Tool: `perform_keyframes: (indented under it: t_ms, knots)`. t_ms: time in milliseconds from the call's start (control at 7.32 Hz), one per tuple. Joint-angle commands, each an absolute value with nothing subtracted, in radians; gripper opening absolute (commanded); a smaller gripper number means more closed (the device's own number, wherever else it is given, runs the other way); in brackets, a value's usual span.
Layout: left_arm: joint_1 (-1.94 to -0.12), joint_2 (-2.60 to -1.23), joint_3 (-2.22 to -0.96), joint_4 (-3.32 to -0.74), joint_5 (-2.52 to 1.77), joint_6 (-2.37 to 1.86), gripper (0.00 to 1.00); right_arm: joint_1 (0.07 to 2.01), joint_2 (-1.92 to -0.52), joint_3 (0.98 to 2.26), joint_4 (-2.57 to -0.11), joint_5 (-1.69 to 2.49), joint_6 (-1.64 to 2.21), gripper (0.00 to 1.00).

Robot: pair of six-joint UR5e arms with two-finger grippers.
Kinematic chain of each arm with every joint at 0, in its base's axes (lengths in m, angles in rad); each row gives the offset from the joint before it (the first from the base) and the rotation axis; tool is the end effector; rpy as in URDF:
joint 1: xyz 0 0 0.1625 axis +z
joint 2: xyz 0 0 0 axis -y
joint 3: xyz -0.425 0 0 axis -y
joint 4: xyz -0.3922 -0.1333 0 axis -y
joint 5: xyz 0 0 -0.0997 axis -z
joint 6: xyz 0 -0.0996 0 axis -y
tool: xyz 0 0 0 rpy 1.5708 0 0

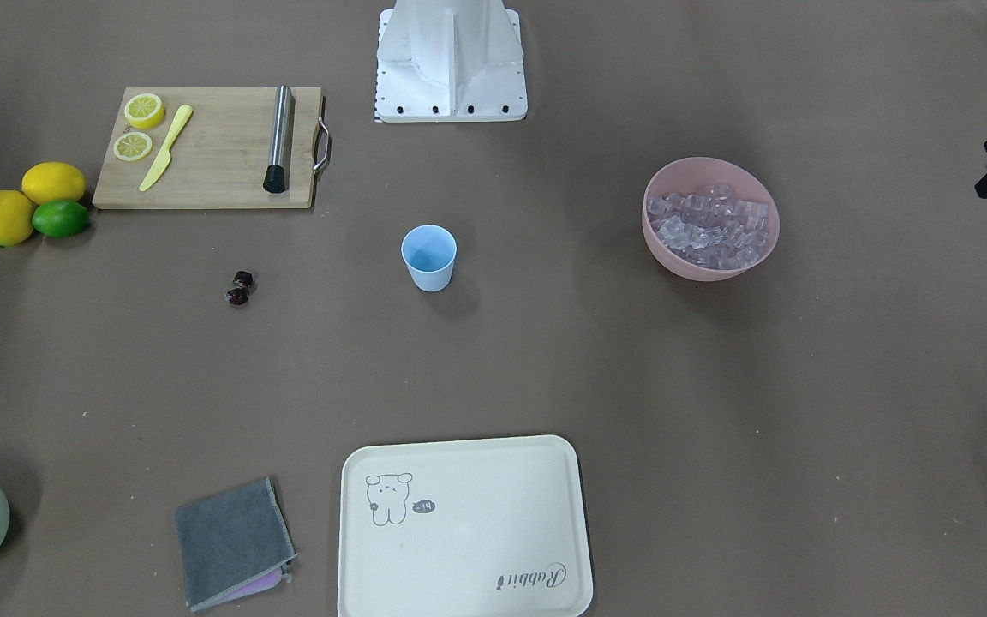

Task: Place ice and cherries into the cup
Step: 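Move the left gripper toward the pink bowl of ice cubes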

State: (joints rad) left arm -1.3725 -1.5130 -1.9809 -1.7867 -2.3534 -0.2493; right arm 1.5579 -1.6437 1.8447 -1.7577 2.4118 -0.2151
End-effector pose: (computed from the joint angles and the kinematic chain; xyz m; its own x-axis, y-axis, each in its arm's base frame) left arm 0.0299 -0.4689 0.4573 0.6422 0.2920 -0.7087 -0.0078 0.9271 0.3749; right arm 0.0532 -0.4547 0.5731 0.6484 -0.2321 0.7251 0.1549 0.9727 0.1728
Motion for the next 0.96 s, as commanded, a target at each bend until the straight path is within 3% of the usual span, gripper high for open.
perform_keyframes:
  t_ms: [0, 546, 819]
  knots:
    - [-1.271, -1.508, -1.97, -1.888, -2.339, -0.302, 0.97, 1.542, -1.644, 1.845, -1.756, 2.41, -0.213, 1.0]
    - [-0.978, -1.595, -2.06, -1.888, -2.153, -0.371, 0.98, 1.494, -1.647, 1.839, -1.691, 2.422, -0.212, 1.0]
    - [-0.829, -1.686, -2.048, -1.884, -2.039, -0.394, 0.95, 1.468, -1.647, 1.833, -1.684, 2.418, -0.215, 1.0]
